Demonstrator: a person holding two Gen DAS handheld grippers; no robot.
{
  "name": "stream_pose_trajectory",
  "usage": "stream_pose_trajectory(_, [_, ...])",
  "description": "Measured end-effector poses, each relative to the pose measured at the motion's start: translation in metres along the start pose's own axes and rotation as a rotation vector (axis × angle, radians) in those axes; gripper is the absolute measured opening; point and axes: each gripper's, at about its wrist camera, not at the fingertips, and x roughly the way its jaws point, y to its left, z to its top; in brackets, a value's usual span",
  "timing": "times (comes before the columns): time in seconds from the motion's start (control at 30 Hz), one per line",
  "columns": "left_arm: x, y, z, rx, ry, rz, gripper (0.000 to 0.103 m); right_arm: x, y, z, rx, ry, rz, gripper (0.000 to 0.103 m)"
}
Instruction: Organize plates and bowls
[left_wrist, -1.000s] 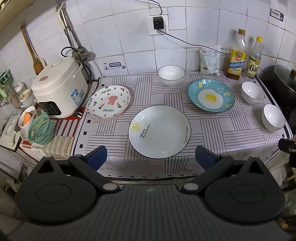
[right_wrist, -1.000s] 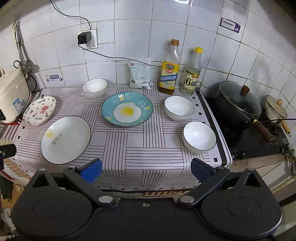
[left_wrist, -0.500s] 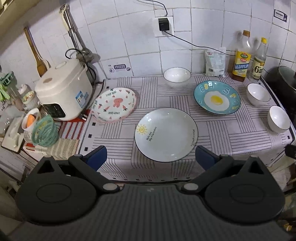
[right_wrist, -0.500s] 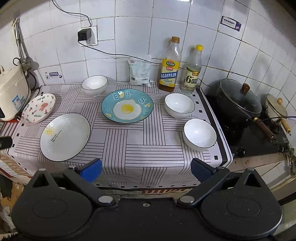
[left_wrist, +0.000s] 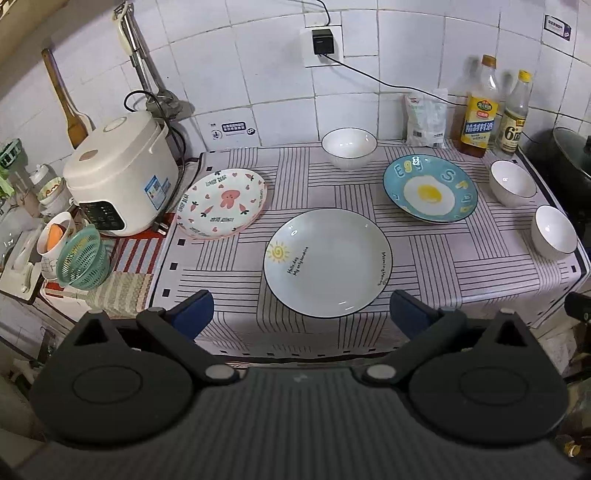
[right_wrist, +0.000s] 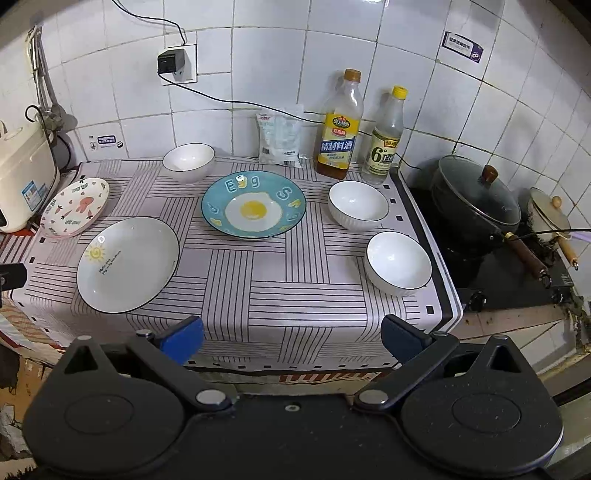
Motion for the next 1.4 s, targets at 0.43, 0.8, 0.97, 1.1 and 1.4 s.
stream_pose_trajectory(0.43, [-0.007, 0.007, 0.014, 0.016, 0.010, -0.021, 0.103, 0.003, 0.001, 0.012, -0.025, -0.011, 0.004, 0.103])
stream_pose_trajectory(0.8, [0.010, 0.031, 0.017, -0.075, 0.093, -0.072, 0.103, 0.012, 0.010, 0.019, -0.032, -0.002, 0.009, 0.103])
stream_pose_trajectory(0.97, [0.013, 0.049, 0.022, -0.082, 0.070, -0.059, 0.101, 0.017, 0.011, 0.023, -0.006, -0.051, 0.052, 0.103])
stream_pose_trajectory(1.1, [0.010, 0.064, 0.020, -0.052, -0.039, -0.098, 0.100, 0.026, 0.009, 0.019, 0.024, -0.181, 0.214, 0.103])
stream_pose_trajectory(1.4, [0.070, 0.095, 0.016, -0.125, 0.064, -0.142, 0.100, 0.083, 0.052, 0.043, -0.024, -0.067, 0.489, 0.100])
